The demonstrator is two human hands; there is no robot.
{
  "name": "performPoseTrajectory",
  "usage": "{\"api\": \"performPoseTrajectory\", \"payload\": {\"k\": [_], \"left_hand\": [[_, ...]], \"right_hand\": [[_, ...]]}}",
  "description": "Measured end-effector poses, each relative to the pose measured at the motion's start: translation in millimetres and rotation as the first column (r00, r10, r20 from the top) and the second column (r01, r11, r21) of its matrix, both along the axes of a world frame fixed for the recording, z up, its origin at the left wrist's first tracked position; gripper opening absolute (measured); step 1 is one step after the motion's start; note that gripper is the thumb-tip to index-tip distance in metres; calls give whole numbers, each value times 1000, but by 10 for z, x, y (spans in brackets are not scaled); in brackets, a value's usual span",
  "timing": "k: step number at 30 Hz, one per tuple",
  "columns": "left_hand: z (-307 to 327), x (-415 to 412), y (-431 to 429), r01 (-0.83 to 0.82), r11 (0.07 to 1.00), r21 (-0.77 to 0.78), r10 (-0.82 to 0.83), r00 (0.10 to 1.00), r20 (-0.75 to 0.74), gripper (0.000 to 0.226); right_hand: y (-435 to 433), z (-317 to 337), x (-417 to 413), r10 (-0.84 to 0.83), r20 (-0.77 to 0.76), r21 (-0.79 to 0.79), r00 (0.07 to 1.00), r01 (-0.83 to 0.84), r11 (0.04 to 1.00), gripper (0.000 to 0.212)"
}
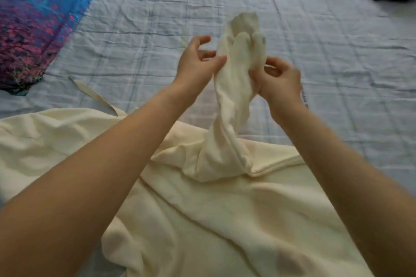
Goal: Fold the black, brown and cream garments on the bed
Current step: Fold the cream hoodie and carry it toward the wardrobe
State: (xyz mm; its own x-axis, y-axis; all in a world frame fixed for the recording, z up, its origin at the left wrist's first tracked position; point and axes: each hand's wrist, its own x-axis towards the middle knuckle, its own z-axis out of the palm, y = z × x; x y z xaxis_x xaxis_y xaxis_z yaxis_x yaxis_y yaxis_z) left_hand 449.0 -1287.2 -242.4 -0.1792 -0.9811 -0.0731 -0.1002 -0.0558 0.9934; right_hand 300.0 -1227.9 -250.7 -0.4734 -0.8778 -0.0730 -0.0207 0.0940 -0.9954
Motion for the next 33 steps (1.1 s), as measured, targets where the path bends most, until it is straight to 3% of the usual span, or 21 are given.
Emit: {"api": "performPoseTrajectory", "payload": {"k": [3, 5, 6, 8, 10, 12, 14, 15, 17, 21, 25, 27, 29, 31, 33], "left_hand": [[127, -203, -316, -130, 960, -250, 168, 976, 140, 44], [50, -212, -325, -126, 902, -413, 250, 932, 262, 40], [-44, -200, -296, -78, 873, -482, 267, 903, 337, 40], [-329, -154, -199, 118, 840, -530, 212, 827, 520, 41], [-666, -109, -68, 347, 838, -421, 69, 698, 713, 45], [-1015, -57, 47, 533, 800, -275, -10, 471, 882, 50], [-1325, 0, 101, 619, 773, -137, -46, 270, 962, 53], [-1446, 29, 115, 625, 776, -86, -67, 216, 974, 54], [-1638, 86, 132, 619, 783, -60, -88, 206, 975, 54], [-1735, 120, 116, 633, 771, -73, -135, 275, 952, 53], [-1573, 224, 44, 663, 746, -69, -131, 248, 960, 52], [-1509, 295, 91, 675, 731, -100, -96, 247, 964, 52], [-1423, 288, 192, 703, 693, -161, -90, 305, 948, 57], [-1380, 198, 294, 735, 637, -233, -79, 363, 928, 63], [-1427, 111, 341, 745, 621, -244, -56, 353, 934, 61]], "right_hand": [[-856, 376, -429, -186, 38, -71, 982, 188, 980, 7], [-1215, 526, -633, -184, 106, -66, 977, 191, 979, 23], [-1305, 524, -706, -149, 69, -12, 986, 150, 989, 38], [-1251, 326, -734, -63, -292, 189, 954, 122, 974, 65], [-948, -87, -656, 75, -579, 258, 812, 96, 961, 71], [-501, -569, -443, 265, -687, 295, 677, -74, 953, 64], [-95, -1034, -228, 449, -791, 413, 415, -178, 893, 60], [59, -1237, -164, 497, -820, 462, 284, -183, 868, 60], [271, -1507, -105, 527, -828, 510, 189, -136, 849, 59], [344, -1606, -157, 495, -847, 487, 195, -91, 869, 59], [415, -1402, -310, 415, -870, 424, 267, -26, 905, 49], [494, -1306, -440, 455, -871, 456, 185, -38, 889, 35], [453, -1197, -656, 417, -901, 417, 121, -24, 909, 31], [237, -1053, -903, 304, -938, 318, 164, 67, 946, 33], [43, -989, -981, 330, -921, 358, 205, 114, 927, 36]]}}
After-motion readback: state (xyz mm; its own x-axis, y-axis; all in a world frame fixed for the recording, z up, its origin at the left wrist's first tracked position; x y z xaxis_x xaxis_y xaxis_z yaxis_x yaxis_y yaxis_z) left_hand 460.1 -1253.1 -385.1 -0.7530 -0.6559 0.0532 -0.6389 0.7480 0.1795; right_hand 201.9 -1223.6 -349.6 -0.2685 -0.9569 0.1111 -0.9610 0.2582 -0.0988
